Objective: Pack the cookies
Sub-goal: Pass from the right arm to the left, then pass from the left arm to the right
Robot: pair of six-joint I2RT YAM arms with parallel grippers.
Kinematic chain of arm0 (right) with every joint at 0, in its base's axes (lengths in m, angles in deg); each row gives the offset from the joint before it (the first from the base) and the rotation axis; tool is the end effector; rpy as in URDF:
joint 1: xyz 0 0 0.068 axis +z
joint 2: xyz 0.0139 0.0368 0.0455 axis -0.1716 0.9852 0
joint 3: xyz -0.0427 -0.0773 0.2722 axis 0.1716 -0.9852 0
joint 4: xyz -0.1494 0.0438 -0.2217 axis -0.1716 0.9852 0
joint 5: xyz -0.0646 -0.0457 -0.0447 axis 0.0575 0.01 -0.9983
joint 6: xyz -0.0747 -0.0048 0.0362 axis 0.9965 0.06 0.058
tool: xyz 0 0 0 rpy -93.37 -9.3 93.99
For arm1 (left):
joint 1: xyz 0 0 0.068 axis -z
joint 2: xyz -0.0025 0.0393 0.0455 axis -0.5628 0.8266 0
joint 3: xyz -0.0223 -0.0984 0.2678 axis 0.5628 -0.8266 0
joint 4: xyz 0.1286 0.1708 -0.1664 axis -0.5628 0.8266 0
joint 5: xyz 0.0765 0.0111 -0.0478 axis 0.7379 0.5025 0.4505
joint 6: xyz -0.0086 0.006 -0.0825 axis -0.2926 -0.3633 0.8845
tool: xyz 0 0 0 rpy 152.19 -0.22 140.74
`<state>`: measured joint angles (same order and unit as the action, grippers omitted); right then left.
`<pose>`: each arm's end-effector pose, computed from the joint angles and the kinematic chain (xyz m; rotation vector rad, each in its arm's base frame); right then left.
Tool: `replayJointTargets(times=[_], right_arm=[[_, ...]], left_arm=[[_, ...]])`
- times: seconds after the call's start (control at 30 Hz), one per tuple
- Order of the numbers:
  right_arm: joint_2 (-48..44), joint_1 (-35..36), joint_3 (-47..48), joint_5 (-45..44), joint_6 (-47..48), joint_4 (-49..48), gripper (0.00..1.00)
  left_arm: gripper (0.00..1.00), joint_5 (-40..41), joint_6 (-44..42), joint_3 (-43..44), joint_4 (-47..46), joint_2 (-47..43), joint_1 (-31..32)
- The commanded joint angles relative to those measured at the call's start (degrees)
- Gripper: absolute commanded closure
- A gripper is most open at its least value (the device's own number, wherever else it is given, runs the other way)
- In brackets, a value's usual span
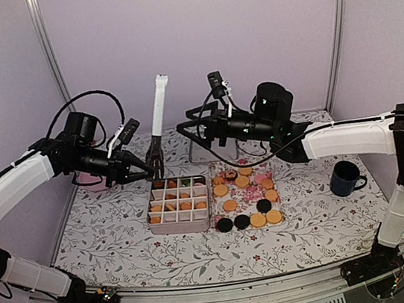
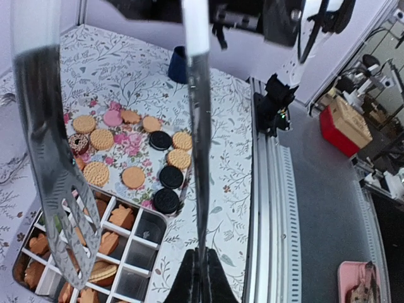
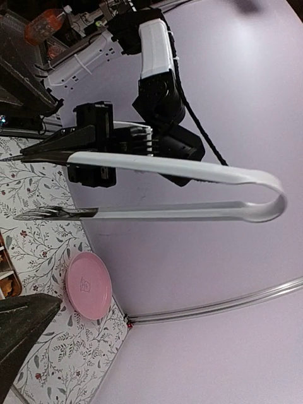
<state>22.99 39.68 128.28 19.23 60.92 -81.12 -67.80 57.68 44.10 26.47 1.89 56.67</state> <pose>0.2768 0.3731 0.3330 -0.7729 1.3478 1.2973 0.2453 -0.1693 0.3151 1.1907 1.8518 -1.2733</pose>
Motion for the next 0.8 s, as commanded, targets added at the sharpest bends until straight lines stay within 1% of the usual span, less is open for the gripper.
replayJointTargets(times=[0.0,0.13,0.2,0.5,0.63,0.7,0.77], right_arm=[[-5.16,-2.79,2.33,16.15,6.82,13.91,0.01],[-4.88,-3.11,6.54,17.76,12.09,21.50,0.00],[-3.93,-3.40,8.39,18.44,13.33,23.54,0.02],[-1.53,-3.31,12.48,24.35,17.59,27.49,0.17],[0.04,-2.77,15.72,25.44,19.47,33.66,0.26],[0.70,-2.48,17.51,25.57,22.70,37.19,0.29],[1.20,-2.36,18.88,25.21,23.89,39.55,0.33]], left_arm=[[1.00,8.55,-11.74,-0.07,7.10,-0.94,2.53],[1.00,10.54,-13.42,-0.85,8.15,-0.80,4.74],[1.00,11.47,-14.14,-1.00,8.76,-0.60,5.90],[1.00,11.42,-16.19,-0.38,11.16,-0.15,7.63],[1.00,11.31,-16.90,0.17,12.10,0.60,8.04],[1.00,11.76,-17.18,0.45,12.33,0.97,8.08],[1.00,12.32,-17.30,0.56,12.45,1.34,8.08]])
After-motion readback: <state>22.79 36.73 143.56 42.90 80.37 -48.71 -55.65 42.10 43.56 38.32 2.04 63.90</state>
